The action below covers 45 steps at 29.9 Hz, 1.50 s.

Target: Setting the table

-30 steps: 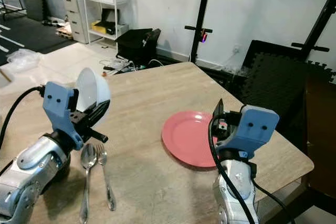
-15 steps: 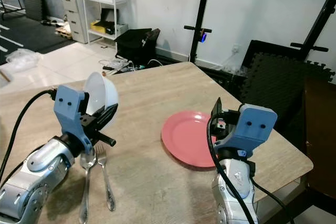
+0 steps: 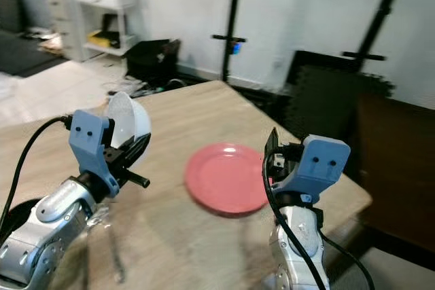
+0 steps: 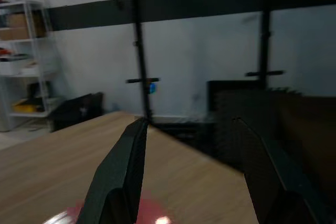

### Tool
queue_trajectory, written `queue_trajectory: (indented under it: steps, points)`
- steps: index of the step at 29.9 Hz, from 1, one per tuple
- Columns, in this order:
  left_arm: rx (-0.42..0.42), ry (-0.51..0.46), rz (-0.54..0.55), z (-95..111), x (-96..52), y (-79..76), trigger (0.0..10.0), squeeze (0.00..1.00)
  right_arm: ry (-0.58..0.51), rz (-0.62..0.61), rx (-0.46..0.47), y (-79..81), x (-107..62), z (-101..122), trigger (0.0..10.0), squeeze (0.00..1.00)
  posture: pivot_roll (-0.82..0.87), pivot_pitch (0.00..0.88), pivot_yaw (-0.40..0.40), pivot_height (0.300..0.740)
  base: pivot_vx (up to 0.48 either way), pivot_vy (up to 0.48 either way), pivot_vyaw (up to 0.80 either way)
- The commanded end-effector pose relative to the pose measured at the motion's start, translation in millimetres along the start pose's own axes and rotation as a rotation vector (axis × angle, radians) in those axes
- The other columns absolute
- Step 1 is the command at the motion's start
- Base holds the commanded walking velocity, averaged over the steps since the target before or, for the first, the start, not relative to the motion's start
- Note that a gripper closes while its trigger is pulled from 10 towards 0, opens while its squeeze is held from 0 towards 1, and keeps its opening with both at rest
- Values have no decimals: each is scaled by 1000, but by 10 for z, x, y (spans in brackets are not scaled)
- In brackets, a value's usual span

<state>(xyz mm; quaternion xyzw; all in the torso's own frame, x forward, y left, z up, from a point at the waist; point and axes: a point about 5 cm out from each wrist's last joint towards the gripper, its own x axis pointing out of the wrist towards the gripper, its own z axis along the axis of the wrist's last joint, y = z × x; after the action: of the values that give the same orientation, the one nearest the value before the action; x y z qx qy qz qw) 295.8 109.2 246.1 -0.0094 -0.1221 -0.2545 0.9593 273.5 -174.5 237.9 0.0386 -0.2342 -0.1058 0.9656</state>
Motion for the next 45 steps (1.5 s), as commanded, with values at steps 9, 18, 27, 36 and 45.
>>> queue_trajectory:
  steps: [9,18,27,36,45]
  points:
    - [17,-1,-10,2,-6,-16,10000,0,24,15,-10,20,-26,-42,10000,0,56,27,23,740,379,-290,0]
    - [28,-1,-38,5,-9,-65,10000,0,29,14,-13,15,-27,-52,10000,0,57,28,23,740,35,-467,0]
    - [15,-2,-36,2,-7,-67,10000,0,31,15,-15,17,-29,-57,10000,0,57,28,24,740,0,-480,0]
    - [-42,-3,-22,0,-4,-47,10000,0,33,14,-17,17,-25,-60,10000,0,56,27,23,740,0,-119,0]
    - [-37,-2,-23,-2,-4,-46,10000,0,34,15,-18,17,-23,-67,10000,0,56,25,22,740,-275,394,0]
